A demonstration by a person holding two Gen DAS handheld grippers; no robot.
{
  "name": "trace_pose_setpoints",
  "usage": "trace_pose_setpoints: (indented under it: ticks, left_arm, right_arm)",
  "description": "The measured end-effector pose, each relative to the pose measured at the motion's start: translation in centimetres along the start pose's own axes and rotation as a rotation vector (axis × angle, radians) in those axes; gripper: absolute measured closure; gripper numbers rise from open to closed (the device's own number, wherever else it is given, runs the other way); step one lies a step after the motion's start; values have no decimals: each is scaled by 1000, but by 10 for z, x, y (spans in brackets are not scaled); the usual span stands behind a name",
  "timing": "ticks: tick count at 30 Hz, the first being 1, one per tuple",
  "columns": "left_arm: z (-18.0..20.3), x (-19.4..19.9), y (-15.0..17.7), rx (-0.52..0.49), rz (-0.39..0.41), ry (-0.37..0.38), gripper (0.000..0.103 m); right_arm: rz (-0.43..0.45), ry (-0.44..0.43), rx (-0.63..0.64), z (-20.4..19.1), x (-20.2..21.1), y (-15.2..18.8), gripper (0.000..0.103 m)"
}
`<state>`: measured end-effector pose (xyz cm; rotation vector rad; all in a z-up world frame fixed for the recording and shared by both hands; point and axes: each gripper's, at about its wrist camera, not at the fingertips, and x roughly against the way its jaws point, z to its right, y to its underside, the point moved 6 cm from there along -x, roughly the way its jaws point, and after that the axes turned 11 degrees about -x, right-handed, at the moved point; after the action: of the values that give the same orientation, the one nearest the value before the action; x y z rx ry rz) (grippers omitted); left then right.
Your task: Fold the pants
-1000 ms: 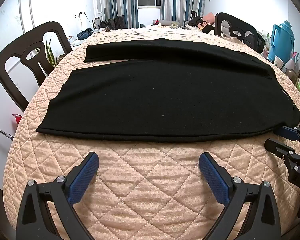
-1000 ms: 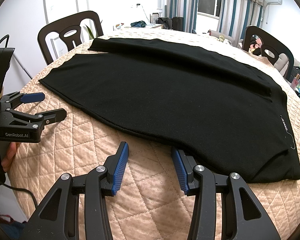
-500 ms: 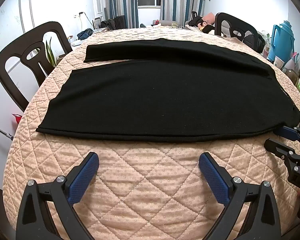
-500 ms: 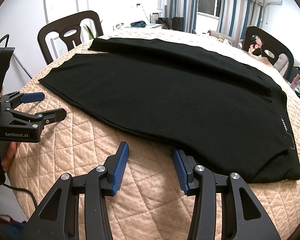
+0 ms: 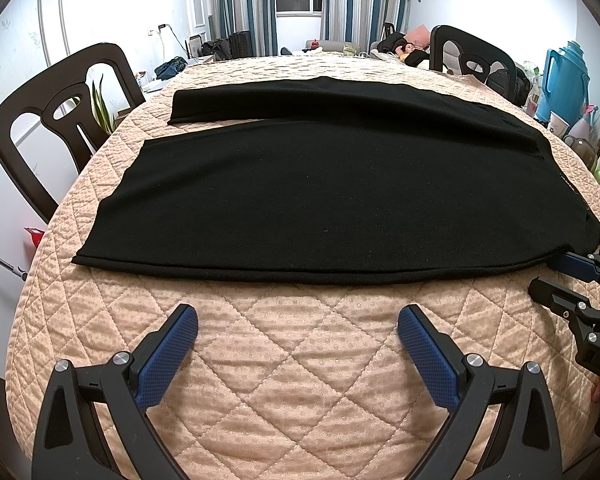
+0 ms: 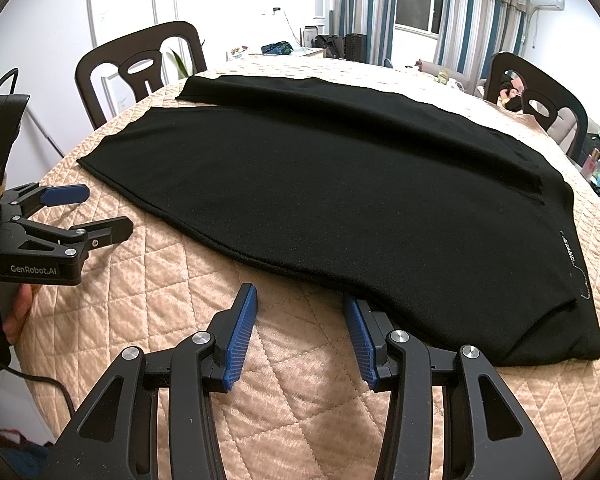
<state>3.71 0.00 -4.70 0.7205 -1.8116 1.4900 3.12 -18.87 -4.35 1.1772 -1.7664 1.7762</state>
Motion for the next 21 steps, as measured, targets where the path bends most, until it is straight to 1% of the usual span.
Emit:
trace_pose_setpoints:
  ticks: [21]
  left_arm:
    - [0,0,0,0,0,-1,1]
  right_arm:
    - [0,0,1,0,-1,0,57]
